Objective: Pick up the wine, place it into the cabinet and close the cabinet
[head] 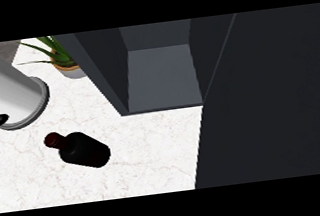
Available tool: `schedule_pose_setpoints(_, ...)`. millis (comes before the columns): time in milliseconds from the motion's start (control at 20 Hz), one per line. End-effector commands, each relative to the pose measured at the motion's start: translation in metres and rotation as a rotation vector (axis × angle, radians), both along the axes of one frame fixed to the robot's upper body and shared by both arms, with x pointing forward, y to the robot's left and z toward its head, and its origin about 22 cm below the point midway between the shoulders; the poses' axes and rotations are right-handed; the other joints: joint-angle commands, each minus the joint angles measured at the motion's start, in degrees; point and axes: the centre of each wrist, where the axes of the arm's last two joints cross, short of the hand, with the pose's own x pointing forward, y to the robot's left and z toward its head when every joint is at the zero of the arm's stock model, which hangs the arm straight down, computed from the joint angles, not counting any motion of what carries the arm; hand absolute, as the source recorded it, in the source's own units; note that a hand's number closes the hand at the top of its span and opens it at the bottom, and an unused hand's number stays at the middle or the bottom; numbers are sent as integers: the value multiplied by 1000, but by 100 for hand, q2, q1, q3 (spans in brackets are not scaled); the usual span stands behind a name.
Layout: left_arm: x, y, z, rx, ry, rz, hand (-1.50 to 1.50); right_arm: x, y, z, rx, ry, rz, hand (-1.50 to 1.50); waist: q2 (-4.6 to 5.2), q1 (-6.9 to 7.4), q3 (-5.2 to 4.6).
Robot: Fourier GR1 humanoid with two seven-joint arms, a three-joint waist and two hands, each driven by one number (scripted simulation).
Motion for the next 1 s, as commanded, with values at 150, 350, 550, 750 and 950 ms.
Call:
schedule_pose_setpoints(150,8,-21,-10,19,12,36,-150,-33,-8,23,-8,-77,-86,-150,-10,-32,0)
schedule_pose_setpoints(350,10,-13,-33,31,44,30,-150,-38,-14,27,-4,-94,-79,-150,-6,-16,-2)
schedule_pose_setpoints(550,20,-16,-47,58,37,34,-150,-49,-16,29,-33,-72,-44,-150,-12,-70,-3)
schedule_pose_setpoints(750,23,-27,-74,90,20,29,-150,-30,-1,24,-7,-85,-73,-150,0,-21,-6)
schedule_pose_setpoints(950,31,-9,-94,92,39,79,-150,-44,-12,32,-11,-81,-43,-150,-3,-57,-6)
